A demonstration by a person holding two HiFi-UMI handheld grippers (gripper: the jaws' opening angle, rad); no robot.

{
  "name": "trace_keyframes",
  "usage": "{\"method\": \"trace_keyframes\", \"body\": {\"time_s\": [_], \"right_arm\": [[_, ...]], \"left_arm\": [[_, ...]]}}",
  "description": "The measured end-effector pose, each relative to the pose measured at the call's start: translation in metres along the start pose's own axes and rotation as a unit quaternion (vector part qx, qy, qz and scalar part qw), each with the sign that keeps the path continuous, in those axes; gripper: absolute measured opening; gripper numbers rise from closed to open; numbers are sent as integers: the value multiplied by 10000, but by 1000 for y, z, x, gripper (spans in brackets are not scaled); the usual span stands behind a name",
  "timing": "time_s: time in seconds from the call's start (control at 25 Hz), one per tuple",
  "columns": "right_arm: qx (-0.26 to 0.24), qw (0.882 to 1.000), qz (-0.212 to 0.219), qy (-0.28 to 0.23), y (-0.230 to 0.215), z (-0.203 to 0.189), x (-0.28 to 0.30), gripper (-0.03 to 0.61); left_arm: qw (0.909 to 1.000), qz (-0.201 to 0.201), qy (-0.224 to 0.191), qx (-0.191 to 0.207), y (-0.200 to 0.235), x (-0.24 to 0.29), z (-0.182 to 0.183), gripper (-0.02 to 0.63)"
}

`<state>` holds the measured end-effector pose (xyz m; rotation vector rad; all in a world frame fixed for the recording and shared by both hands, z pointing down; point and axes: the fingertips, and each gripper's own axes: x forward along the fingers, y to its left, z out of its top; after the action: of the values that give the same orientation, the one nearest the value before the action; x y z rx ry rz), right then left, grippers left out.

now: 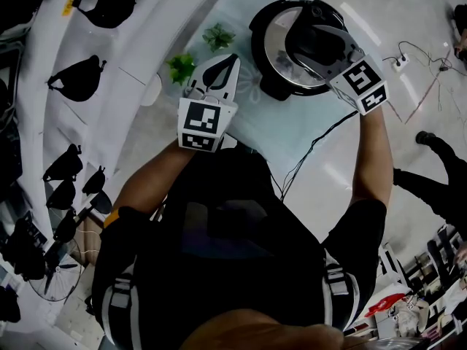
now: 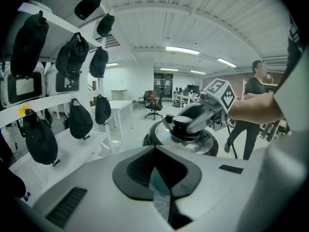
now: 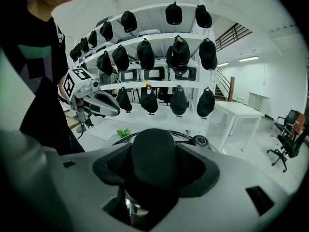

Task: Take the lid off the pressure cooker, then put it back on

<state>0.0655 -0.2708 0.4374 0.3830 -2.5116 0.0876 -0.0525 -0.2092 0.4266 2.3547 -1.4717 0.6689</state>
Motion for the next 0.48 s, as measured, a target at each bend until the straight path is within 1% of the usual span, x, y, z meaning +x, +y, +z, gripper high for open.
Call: {"method": "trace_keyframes", "body": {"time_s": [0.24,0.4,0.48], "right_arm": [[170,9997,-148,-62,-1,2,0,290],[513,9983,-228,-159,-10,7,-6,288],[554,9978,-344,-109,-12,7,-6,290]], "left_arm": [[10000,-16,-6,28,-5,1,1,9],[10000,-17,-32,24,-6,2,4,8],[10000,-40,-40,27,-9,2,5,8]]}}
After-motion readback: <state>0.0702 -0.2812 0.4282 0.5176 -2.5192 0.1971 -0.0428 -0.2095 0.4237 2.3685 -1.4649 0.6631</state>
